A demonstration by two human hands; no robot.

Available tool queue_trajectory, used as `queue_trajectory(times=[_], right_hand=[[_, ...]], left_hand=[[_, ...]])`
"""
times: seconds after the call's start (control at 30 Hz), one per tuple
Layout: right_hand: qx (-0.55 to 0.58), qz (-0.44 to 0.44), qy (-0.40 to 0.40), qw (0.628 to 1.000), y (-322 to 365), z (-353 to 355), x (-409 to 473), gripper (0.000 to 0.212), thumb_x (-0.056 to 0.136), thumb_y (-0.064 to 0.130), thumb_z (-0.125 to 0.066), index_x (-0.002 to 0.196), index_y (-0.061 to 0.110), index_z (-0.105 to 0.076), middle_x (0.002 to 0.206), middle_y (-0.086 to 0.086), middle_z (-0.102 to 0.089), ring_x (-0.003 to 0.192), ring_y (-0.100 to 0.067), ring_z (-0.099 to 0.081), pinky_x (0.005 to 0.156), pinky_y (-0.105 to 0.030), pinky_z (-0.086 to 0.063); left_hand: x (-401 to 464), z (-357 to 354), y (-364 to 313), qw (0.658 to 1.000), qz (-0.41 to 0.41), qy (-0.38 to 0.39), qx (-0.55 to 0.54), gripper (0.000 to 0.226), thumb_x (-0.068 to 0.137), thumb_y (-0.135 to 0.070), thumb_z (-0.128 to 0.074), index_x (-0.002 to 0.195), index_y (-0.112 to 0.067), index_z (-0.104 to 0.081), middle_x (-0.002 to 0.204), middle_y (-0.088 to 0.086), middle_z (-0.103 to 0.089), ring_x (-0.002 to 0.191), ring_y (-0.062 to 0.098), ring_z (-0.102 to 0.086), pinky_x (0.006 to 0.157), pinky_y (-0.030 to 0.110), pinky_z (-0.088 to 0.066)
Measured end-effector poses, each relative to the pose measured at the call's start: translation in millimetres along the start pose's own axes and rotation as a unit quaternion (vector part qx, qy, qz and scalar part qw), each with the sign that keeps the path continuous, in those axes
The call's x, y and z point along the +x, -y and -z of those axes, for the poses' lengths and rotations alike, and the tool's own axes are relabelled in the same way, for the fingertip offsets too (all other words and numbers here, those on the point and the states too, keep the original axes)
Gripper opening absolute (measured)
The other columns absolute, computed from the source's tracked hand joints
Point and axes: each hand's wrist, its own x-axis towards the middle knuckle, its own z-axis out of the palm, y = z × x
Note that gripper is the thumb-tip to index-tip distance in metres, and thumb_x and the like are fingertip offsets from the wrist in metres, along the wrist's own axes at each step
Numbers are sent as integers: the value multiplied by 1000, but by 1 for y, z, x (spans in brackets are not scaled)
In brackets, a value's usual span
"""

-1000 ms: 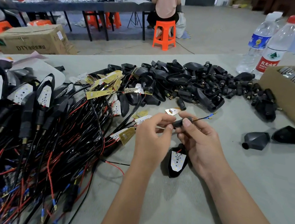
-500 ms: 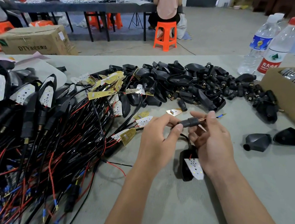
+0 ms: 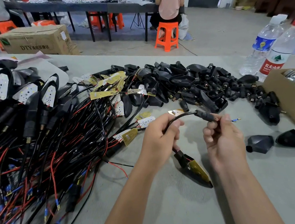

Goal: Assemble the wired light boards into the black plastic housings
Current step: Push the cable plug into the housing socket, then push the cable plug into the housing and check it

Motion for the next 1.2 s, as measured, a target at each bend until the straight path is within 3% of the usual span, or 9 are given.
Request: queue_trajectory(times=[0.07, 0.13, 0.2, 0.33, 0.57, 0.67, 1.0, 1.2], right_hand=[[-56, 36, -30, 997, -3, 2, 2, 39, 112, 31, -42, 92, 9, -68, 61, -1, -58, 51, -12, -55, 42, -20, -39], [-108, 71, -52, 990, -5, 4, 3, 41, 111, 31, -44, 89, 11, -72, 69, -3, -63, 59, -11, -58, 45, -21, -44], [-146, 94, -62, 983, -6, 5, 3, 40, 110, 32, -49, 85, 17, -77, 73, 1, -68, 65, -6, -60, 51, -20, -49], [-180, 116, -72, 974, -7, 6, 0, 37, 108, 28, -53, 83, 23, -79, 64, 6, -69, 56, -5, -61, 51, -18, -50], [-235, 140, -105, 956, -8, 8, 4, 32, 108, 28, -51, 89, 18, -74, 64, -5, -71, 54, -21, -69, 45, -26, -53], [-228, 133, -109, 958, -9, 9, 3, 31, 108, 27, -52, 87, 17, -73, 64, -5, -72, 51, -21, -68, 48, -26, -55], [-165, 89, -31, 982, -7, 5, -1, 11, 96, 13, -73, 86, 8, -73, 78, -8, -77, 73, -27, -78, 55, -23, -59], [-204, 104, -48, 972, -7, 8, -2, 13, 97, 17, -71, 87, 8, -71, 69, -7, -74, 59, -27, -75, 49, -25, -56]], left_hand=[[0, 2, -5, 999, 36, -9, -26, 20, 108, -20, -50, 95, -14, -64, 62, -6, -43, 47, 7, -33, 41, 21, -31], [1, 5, -5, 997, 71, -5, -6, 19, 108, -21, -49, 98, -14, -65, 60, -7, -37, 48, 8, -24, 43, 21, -21], [0, 10, -3, 993, 114, 14, 17, 20, 108, -20, -50, 96, -17, -66, 58, -9, -36, 48, 8, -24, 44, 23, -20], [1, 16, -2, 982, 188, 27, -8, 19, 107, -17, -50, 102, -7, -65, 59, -7, -36, 45, 7, -22, 39, 18, -19], [4, 19, -4, 978, 196, 60, -29, 21, 106, -14, -52, 91, -12, -66, 64, -3, -53, 45, 6, -30, 40, 17, -25], [3, 17, -1, 979, 194, 47, -29, 20, 106, -14, -52, 91, -12, -65, 62, -3, -57, 45, 7, -31, 40, 17, -25], [5, 16, 2, 981, 191, -31, -31, 23, 108, -14, -47, 93, -5, -62, 56, -3, -61, 38, 5, -28, 37, 16, -23], [3, 14, 2, 981, 187, -32, -27, 25, 109, -16, -46, 93, -5, -62, 56, 0, -64, 39, 7, -28, 37, 17, -23]])
